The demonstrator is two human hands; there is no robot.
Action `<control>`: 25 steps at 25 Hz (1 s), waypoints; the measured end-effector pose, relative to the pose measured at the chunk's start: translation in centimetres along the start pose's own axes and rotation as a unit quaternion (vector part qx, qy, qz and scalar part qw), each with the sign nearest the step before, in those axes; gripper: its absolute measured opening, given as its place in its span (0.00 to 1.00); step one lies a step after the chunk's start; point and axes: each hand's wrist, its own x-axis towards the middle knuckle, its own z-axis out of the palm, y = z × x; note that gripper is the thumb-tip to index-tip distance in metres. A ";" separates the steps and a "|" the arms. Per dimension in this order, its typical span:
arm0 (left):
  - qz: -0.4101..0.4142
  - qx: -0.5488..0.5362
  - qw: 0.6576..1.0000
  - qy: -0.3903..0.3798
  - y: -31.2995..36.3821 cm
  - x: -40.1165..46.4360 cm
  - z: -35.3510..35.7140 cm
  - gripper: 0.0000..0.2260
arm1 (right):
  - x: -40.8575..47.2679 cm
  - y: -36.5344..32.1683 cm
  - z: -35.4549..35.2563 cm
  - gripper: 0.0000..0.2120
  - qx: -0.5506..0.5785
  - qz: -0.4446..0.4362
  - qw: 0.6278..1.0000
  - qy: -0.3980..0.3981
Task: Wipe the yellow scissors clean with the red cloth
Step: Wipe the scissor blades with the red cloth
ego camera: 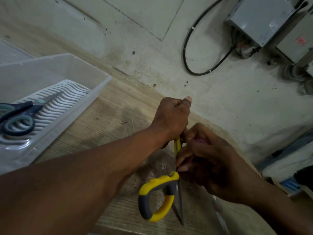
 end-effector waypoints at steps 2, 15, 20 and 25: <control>-0.016 -0.023 1.000 -0.012 0.2 0.0 0.0 0.23 | -0.8 0.2 0.2 0.03 -0.002 0.007 0.998 0.064; -0.035 0.016 0.991 0.125 2.9 -0.4 0.4 0.40 | -3.2 -3.3 -2.0 0.11 0.004 0.168 0.982 0.082; -0.095 0.140 0.953 0.251 3.6 0.1 -0.1 0.42 | -5.3 -4.5 -2.8 0.16 0.015 0.277 0.944 0.180; -0.037 0.139 0.964 0.224 3.0 0.1 0.8 0.27 | -8.6 -6.3 -3.6 0.14 0.126 0.371 0.869 0.302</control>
